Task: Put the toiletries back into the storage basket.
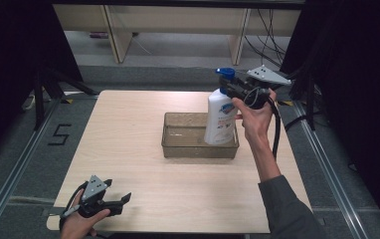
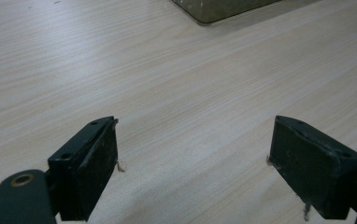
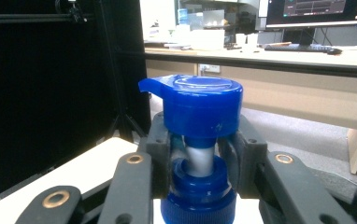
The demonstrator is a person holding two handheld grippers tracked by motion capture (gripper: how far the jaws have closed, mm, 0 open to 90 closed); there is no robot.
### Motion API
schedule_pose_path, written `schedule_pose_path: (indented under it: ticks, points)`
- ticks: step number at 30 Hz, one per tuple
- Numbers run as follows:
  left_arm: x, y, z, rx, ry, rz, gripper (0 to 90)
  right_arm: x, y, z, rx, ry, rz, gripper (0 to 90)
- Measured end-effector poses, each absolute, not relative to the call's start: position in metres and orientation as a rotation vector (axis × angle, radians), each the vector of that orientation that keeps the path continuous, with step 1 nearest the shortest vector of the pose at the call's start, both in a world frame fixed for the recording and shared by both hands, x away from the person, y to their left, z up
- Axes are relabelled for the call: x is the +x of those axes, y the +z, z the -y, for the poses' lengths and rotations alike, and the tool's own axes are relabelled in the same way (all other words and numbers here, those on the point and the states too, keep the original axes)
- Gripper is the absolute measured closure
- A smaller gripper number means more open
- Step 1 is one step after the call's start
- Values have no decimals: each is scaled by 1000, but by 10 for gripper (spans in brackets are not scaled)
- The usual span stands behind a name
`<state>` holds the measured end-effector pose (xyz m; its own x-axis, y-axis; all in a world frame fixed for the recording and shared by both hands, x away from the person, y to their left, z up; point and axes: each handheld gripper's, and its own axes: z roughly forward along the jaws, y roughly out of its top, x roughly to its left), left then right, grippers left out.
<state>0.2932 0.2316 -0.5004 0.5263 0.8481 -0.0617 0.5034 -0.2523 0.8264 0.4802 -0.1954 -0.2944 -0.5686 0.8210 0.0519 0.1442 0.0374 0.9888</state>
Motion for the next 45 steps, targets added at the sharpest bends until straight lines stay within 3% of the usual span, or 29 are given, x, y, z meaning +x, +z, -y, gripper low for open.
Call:
schedule_pose_path:
  ticks: [45]
  points:
    - [293, -501, -232, 1909, 503, -1095, 148, 487, -348, 208, 1075, 1543, -1789, 657]
